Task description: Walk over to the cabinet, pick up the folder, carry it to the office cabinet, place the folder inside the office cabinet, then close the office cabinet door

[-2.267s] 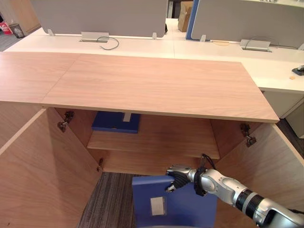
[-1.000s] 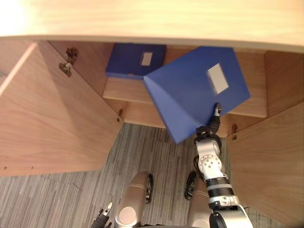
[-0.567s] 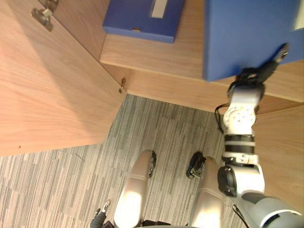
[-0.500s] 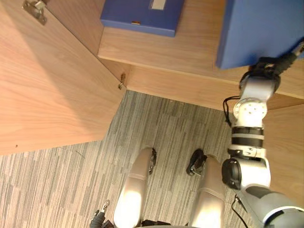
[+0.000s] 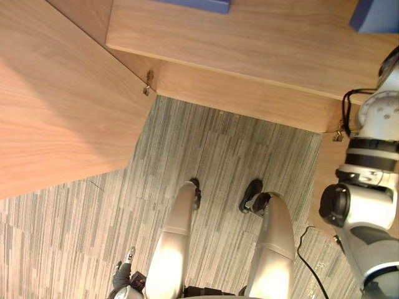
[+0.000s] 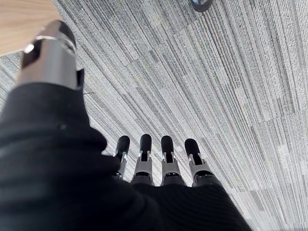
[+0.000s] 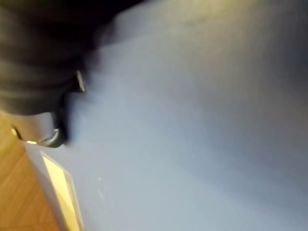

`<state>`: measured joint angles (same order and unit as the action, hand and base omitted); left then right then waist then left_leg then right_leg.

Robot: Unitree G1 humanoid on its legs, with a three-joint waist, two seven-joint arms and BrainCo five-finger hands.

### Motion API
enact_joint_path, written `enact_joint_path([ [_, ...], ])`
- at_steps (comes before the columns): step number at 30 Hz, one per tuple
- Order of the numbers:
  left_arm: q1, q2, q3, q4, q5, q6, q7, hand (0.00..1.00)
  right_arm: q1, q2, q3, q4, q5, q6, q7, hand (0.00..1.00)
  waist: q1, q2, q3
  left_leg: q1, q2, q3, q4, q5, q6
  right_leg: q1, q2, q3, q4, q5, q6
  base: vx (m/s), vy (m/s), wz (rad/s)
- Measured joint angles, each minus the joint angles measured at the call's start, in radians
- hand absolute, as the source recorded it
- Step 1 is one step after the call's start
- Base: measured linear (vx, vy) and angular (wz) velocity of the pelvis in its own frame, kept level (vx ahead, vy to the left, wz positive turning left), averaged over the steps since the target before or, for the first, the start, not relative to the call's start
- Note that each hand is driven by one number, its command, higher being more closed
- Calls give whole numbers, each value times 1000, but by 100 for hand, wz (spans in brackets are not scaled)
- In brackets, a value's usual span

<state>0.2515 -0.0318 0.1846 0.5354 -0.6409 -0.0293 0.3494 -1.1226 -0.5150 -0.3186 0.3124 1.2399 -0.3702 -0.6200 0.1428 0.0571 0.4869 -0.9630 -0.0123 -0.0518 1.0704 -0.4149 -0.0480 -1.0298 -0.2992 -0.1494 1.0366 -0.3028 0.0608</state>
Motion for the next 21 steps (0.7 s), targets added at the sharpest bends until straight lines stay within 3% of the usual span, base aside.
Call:
enact_joint_path([
  [2,-2,-2,1,-26,-7,0,7,0,-38,-4,5,0,7,-6,1,100,-2,-4,2,-1,0,-5,-32,20,-8,0,-1,-12,-23,7,-11,10,21,10],
  [3,-2,-2,1,-28,-7,0,7,0,-43,-4,5,0,9,-8,1,0,-2,-4,2,-1,0,-5,-36,22,-8,0,-2,-13,-25,8,-12,8,10,11],
  [10,-3,-11,19,-36,-11,0,16,0,-102,-20,36,0,39,-46,6,0,-5,-9,5,-5,2,-31,-78,42,-26,1,-2,-47,-39,10,-15,16,9,9],
  [14,-5,-12,23,-50,-10,0,15,0,-125,-69,37,0,38,-45,59,0,0,-9,5,-11,1,-49,-92,56,-32,7,-4,-68,-54,12,-19,5,42,10],
  [17,-6,-12,25,-75,-9,-1,14,0,-141,-72,55,26,38,-38,91,0,1,-9,5,-11,1,-51,-104,64,-35,8,-4,-70,-59,13,-21,-5,27,4],
  [21,-14,-12,33,-77,-10,-5,13,0,-151,-74,91,112,38,33,128,0,2,-9,5,-12,5,-56,-127,82,-41,9,2,-81,-82,23,-36,-15,25,1],
])
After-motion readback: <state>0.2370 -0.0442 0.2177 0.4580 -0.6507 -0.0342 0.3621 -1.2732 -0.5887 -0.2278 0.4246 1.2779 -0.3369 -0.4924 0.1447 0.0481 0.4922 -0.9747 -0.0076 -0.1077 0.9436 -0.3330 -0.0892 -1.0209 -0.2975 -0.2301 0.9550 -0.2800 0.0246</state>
